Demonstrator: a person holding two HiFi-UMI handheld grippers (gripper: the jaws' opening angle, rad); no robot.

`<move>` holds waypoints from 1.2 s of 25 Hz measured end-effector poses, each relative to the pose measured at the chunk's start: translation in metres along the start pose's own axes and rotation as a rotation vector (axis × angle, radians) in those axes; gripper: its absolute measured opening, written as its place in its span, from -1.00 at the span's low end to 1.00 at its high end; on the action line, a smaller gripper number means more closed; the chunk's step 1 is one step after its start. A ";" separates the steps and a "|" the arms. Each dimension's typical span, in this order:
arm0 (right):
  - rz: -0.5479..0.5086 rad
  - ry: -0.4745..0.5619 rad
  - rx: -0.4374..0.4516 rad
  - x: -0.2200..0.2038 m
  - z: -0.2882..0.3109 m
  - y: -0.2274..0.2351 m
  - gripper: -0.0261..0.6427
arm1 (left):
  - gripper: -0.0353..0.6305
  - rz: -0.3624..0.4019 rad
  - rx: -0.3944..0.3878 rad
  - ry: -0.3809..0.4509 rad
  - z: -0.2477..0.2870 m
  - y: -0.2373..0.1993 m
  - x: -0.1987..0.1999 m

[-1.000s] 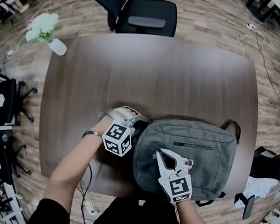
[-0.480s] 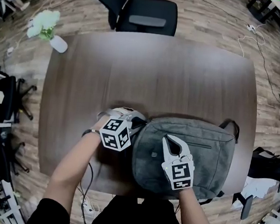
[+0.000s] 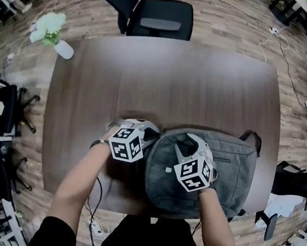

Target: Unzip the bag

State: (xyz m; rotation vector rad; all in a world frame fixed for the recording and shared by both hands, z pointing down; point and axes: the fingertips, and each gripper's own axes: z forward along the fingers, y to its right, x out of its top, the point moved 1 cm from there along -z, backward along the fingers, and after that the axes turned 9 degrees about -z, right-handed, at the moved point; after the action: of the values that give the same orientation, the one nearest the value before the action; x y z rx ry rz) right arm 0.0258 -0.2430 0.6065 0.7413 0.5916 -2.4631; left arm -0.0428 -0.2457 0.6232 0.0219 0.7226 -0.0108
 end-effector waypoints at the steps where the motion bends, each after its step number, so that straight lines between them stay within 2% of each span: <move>1: 0.014 0.000 0.010 -0.001 0.002 0.000 -0.39 | -0.83 0.007 -0.019 -0.007 0.000 0.001 0.000; 7: 0.034 -0.002 0.029 -0.005 0.005 -0.002 -0.39 | -0.83 0.069 -0.136 -0.079 -0.009 0.012 -0.002; 14: 0.050 -0.013 0.029 -0.006 0.008 -0.002 -0.40 | -0.83 0.084 -0.175 -0.120 -0.026 0.030 -0.011; 23: 0.060 -0.028 0.006 -0.010 0.013 0.000 -0.40 | -0.83 0.115 -0.152 -0.166 -0.046 0.063 -0.019; 30: 0.060 -0.027 -0.002 -0.012 0.016 0.000 -0.42 | -0.83 0.084 -0.113 -0.150 -0.048 0.090 -0.026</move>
State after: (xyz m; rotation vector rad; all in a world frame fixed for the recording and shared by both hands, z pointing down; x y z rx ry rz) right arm 0.0284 -0.2476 0.6262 0.7139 0.5537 -2.4136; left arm -0.0926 -0.1546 0.6056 -0.0563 0.5708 0.1075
